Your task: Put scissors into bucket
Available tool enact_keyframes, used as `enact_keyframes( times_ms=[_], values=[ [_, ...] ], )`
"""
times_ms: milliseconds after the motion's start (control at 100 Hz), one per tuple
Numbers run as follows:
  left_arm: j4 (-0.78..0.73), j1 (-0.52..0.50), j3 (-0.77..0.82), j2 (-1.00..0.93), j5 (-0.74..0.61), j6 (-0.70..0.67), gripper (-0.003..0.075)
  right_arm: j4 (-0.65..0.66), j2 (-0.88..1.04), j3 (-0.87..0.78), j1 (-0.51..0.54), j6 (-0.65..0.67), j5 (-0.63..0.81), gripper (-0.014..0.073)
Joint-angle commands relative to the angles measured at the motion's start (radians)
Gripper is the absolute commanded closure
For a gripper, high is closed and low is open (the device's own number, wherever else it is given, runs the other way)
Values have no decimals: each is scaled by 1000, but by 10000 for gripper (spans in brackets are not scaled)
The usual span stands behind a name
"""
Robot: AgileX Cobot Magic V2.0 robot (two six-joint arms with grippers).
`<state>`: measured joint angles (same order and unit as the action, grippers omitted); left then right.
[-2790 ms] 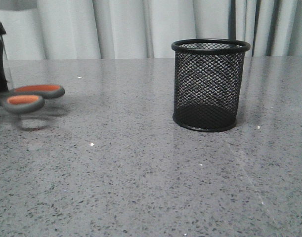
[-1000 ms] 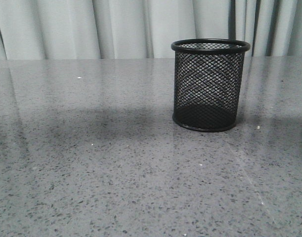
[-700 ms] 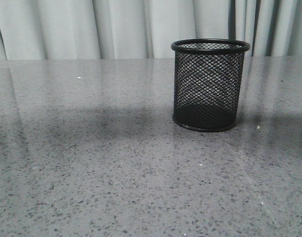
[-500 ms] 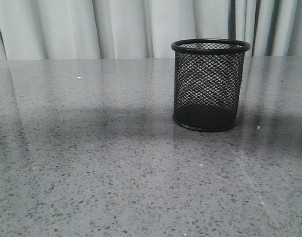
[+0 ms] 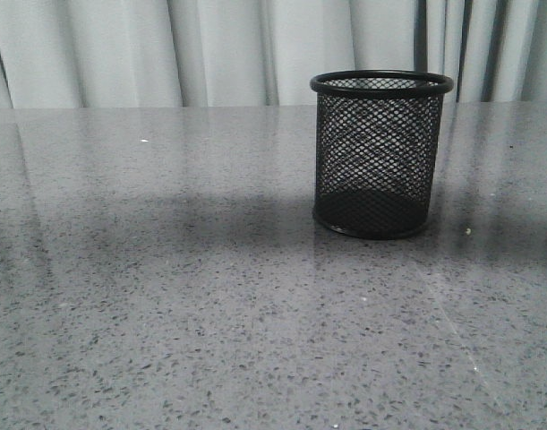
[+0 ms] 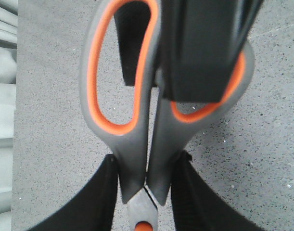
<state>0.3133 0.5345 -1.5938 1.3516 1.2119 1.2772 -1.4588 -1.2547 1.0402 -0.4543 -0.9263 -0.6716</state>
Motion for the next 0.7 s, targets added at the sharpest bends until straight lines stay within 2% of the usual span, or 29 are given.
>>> enact_keyframes(
  times_ms=[0,140,340,430,580,630,690],
  values=[
    [29,8,-34,-32,-53,-11,712,-52,11,36,0,-16,-6,275],
    [29,8,-34,-32,-53,-11,710,-53,1,39,0,-16,-11,456],
    [31,8,-34,-32,-28,-11,689,-53,1,39,0,-23,3,628],
    [31,8,-34,-32,-6,-11,589,-53,1,39,0,-23,11,660],
    [31,8,-34,-32,-2,-11,297,-53,1,39,0,-23,19,659],
    [31,8,-34,-33,-2,-11,251,-53,1,39,0,-23,21,659],
    [31,8,-34,-33,-2,-15,246,-52,1,39,0,-23,21,659]
  ],
)
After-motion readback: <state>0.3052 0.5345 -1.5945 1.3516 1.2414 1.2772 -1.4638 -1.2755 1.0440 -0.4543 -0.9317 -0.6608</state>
